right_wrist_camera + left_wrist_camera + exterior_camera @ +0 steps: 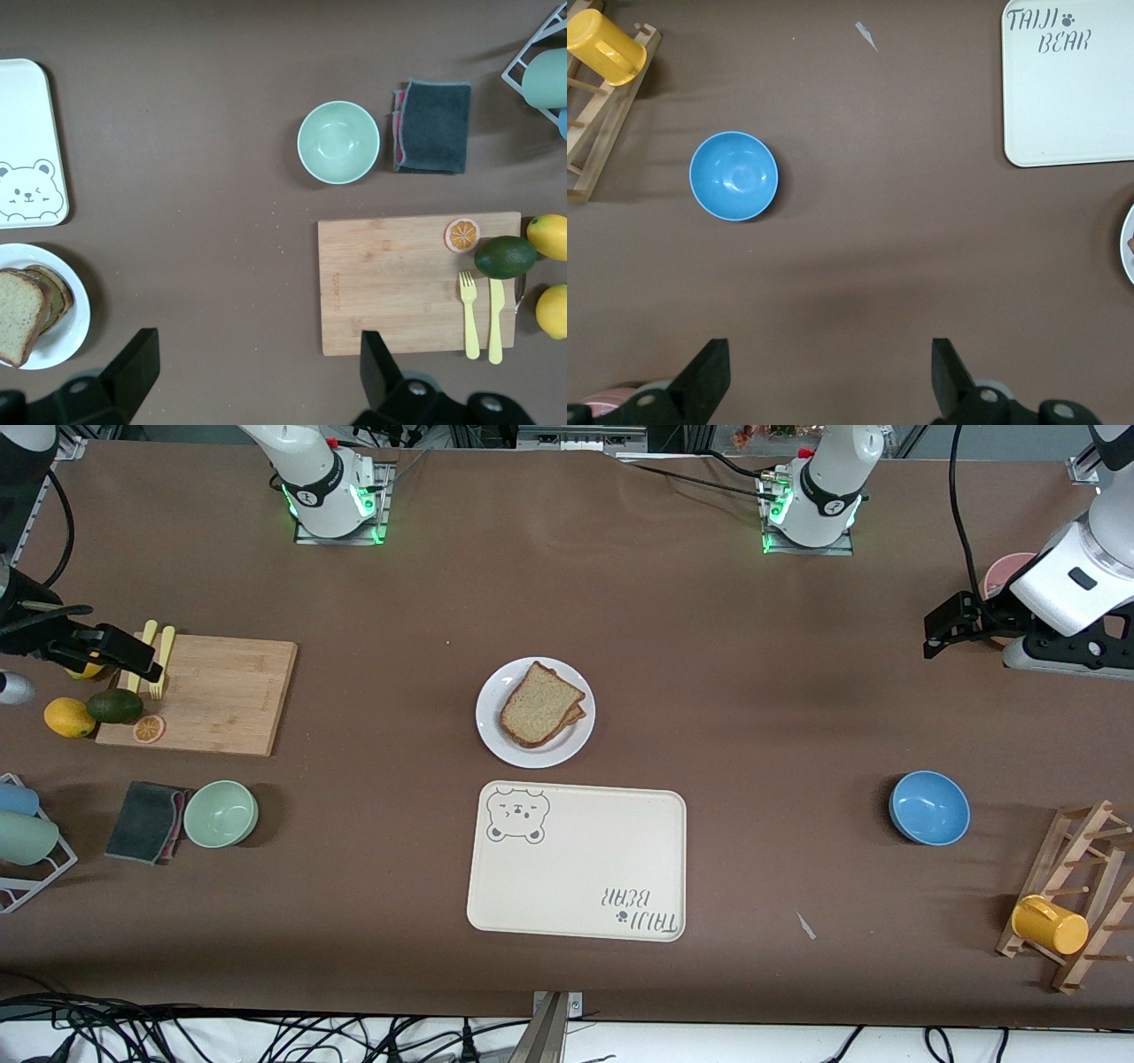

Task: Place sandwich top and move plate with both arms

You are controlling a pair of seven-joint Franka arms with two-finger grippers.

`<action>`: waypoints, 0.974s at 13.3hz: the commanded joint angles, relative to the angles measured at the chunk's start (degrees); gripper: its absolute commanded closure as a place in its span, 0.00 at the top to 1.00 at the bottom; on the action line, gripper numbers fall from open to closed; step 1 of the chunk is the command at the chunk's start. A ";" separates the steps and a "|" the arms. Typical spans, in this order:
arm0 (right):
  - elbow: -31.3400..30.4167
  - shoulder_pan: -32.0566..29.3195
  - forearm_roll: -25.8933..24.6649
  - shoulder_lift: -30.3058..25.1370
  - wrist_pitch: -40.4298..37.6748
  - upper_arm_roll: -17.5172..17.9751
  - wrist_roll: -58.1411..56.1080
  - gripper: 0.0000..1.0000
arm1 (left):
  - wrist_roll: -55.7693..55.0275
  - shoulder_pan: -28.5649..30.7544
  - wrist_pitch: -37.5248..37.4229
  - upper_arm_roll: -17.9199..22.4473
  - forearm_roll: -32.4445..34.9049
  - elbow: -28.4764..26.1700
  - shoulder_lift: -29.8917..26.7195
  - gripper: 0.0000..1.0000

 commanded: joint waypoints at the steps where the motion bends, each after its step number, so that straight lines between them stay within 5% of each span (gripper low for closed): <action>1: 0.79 -0.19 0.80 -0.50 -1.02 -0.06 -0.61 1.00 | -0.02 0.23 -0.78 -0.12 -1.58 0.17 -0.59 1.00; 13: 0.79 -0.54 0.71 -0.24 -0.23 -0.41 -0.44 1.00 | -0.02 0.23 -0.87 -0.12 -1.58 0.17 -0.59 1.00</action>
